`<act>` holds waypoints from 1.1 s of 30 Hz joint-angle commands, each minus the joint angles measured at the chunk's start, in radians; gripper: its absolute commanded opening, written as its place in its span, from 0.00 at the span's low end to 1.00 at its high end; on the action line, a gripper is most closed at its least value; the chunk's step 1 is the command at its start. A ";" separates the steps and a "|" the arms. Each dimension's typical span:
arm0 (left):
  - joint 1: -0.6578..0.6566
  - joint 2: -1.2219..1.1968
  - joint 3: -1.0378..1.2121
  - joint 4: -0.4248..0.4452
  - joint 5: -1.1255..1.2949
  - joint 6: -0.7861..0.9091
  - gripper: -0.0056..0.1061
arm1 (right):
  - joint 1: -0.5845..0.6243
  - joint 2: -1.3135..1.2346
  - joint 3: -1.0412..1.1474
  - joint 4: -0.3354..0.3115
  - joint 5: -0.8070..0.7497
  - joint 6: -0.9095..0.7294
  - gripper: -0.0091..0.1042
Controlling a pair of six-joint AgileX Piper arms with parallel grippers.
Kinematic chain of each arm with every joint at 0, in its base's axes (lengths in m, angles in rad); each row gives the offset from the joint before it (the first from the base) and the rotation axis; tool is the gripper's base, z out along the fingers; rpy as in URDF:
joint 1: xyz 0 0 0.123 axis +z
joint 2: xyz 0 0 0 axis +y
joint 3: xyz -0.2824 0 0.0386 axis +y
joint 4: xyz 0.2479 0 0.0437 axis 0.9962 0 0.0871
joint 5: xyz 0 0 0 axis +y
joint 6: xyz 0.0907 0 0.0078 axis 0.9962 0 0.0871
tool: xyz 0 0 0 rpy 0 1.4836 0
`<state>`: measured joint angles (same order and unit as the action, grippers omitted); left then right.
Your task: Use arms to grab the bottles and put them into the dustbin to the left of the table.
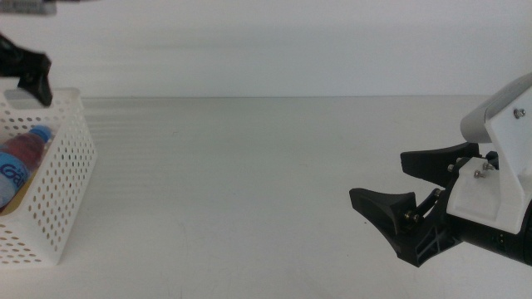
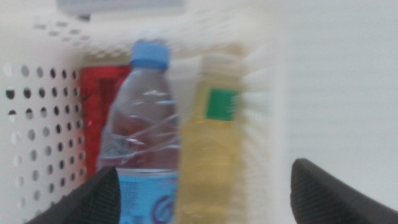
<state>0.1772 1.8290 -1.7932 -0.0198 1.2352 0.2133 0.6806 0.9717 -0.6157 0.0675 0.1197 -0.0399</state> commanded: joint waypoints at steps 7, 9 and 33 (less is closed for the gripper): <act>-0.106 -0.215 -0.031 -0.066 -0.071 -0.043 0.84 | 0.004 -0.012 -0.029 -0.006 -0.070 -0.010 0.76; -0.137 -0.248 -0.031 -0.063 -0.077 -0.058 0.84 | 0.004 -0.012 -0.029 -0.006 -0.070 -0.010 0.76; -0.229 -0.876 0.585 -0.085 -0.458 -0.079 0.84 | 0.004 -0.012 -0.029 -0.006 -0.070 -0.010 0.76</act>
<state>-0.0453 1.0097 -1.2333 -0.0847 0.8984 0.1475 0.6806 0.9717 -0.6157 0.0675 0.1197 -0.0399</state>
